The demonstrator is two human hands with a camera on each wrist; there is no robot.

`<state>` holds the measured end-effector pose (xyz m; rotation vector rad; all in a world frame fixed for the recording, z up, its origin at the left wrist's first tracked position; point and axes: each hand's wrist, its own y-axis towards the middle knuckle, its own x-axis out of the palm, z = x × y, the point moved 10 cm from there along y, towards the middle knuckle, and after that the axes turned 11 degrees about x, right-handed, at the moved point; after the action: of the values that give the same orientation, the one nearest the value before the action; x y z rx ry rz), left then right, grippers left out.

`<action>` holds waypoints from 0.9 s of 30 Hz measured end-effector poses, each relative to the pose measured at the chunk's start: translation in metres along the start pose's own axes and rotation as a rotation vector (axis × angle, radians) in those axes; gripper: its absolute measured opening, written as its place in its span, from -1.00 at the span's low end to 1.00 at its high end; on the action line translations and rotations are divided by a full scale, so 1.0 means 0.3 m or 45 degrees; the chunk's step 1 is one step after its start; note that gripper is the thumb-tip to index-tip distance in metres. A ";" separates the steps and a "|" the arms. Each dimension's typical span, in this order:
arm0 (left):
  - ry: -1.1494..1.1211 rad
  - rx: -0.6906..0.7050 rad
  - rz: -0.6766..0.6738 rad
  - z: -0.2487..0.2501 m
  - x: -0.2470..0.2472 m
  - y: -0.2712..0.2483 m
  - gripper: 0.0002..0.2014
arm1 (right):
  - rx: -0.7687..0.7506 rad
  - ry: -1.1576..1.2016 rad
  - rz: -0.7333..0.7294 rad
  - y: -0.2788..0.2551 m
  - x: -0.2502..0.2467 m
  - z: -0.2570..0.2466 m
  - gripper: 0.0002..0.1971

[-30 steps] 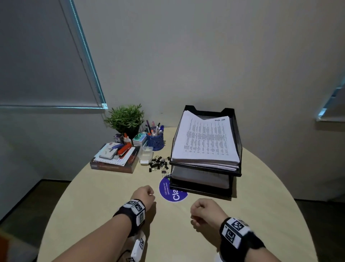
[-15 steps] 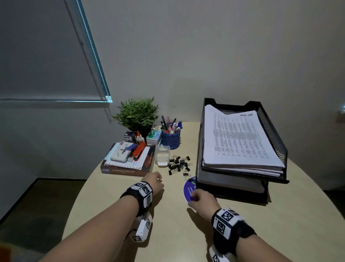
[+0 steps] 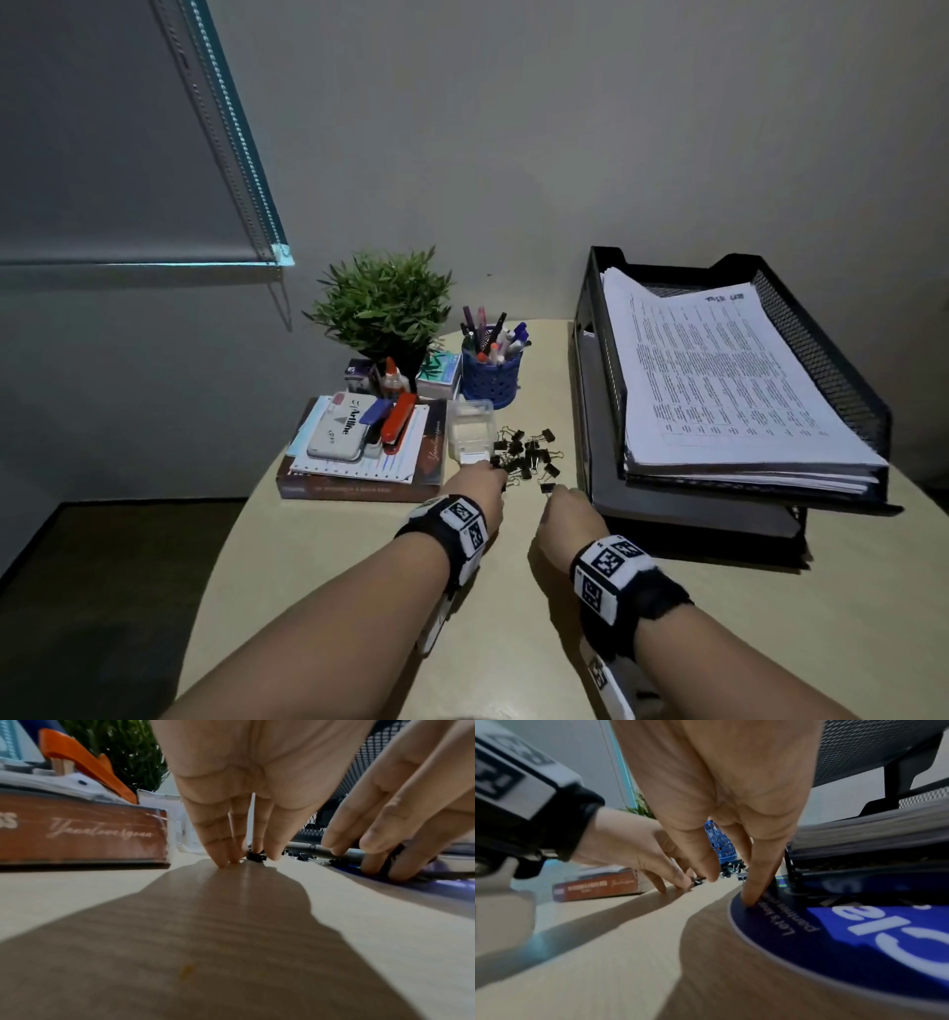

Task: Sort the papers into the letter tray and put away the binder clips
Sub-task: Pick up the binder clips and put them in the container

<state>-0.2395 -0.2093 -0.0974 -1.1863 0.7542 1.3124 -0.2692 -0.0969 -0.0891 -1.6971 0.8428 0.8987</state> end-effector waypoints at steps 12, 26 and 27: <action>-0.068 -0.001 0.150 0.002 -0.107 -0.004 -0.82 | -0.084 -0.232 0.083 0.092 -0.009 -0.060 -0.78; -0.189 0.114 0.589 -0.088 -0.283 0.023 -0.75 | -0.112 -0.114 0.060 0.122 -0.032 -0.095 -0.77; -0.202 0.197 0.509 -0.053 -0.250 0.030 -0.76 | -0.108 -0.070 0.081 0.120 -0.057 -0.104 -0.76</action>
<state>-0.2575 -0.2490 -0.0336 -0.8214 0.9903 1.6215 -0.3030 -0.1341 -0.0830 -1.7183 0.8355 1.0326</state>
